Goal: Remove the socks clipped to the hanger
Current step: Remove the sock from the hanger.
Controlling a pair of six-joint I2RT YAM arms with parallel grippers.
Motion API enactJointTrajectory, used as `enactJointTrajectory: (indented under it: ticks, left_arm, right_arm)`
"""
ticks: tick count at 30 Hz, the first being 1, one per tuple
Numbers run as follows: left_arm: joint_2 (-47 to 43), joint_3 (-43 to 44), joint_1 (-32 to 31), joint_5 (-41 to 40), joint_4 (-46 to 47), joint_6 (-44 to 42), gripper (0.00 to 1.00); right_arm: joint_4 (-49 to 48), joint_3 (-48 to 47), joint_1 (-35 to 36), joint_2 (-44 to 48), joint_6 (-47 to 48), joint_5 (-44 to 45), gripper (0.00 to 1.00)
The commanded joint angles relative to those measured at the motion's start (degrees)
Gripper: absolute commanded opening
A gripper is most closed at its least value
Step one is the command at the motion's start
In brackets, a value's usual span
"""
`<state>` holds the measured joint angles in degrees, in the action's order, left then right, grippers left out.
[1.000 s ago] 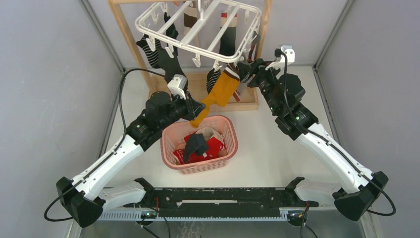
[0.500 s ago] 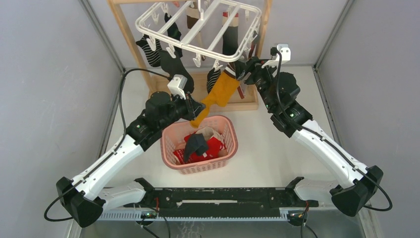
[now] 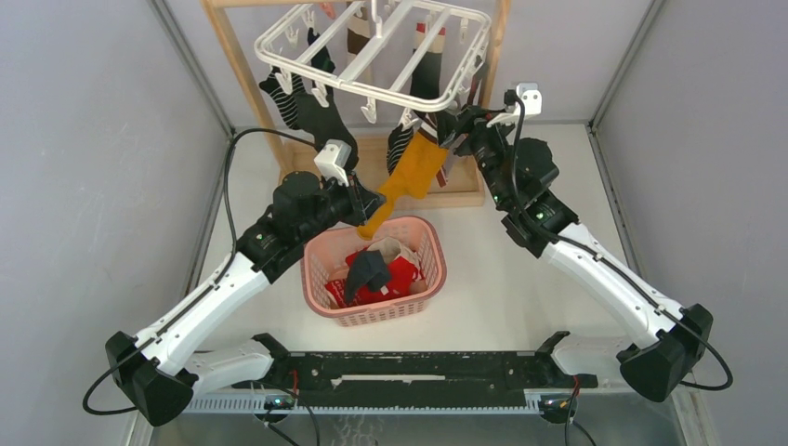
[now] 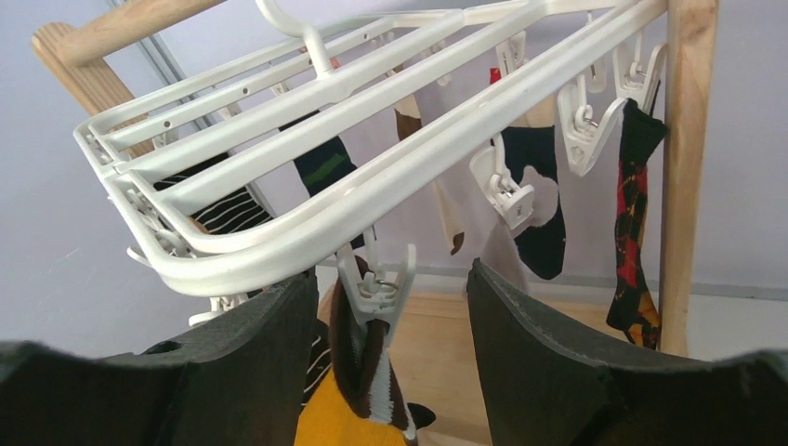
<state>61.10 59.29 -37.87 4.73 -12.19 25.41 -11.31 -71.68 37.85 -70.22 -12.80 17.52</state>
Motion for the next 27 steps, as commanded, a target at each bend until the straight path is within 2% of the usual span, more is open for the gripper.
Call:
enactJointTrajectory:
  ticks: [1, 8, 17, 27]
  left_arm:
    - [-1.30, 3.13, -0.21, 0.97, 1.46, -1.16, 0.14]
    - [-2.10, 3.03, -0.27, 1.40, 1.25, -1.19, 0.14]
    - [-2.48, 3.12, -0.23, 1.61, 0.77, -1.30, 0.14]
    - [-2.57, 3.03, -0.19, 1.73, 0.87, -1.19, 0.14]
  right_arm:
    - [-7.47, 1.52, 1.02, 0.21, 2.24, 0.11, 0.67]
    - [-12.31, 2.89, 1.96, -1.08, 3.90, 0.09, 0.64]
    - [-14.07, 3.03, 2.64, -1.90, 4.91, 0.82, 0.55]
    - [-14.78, 3.58, 2.94, -1.94, 5.90, 1.13, 0.38]
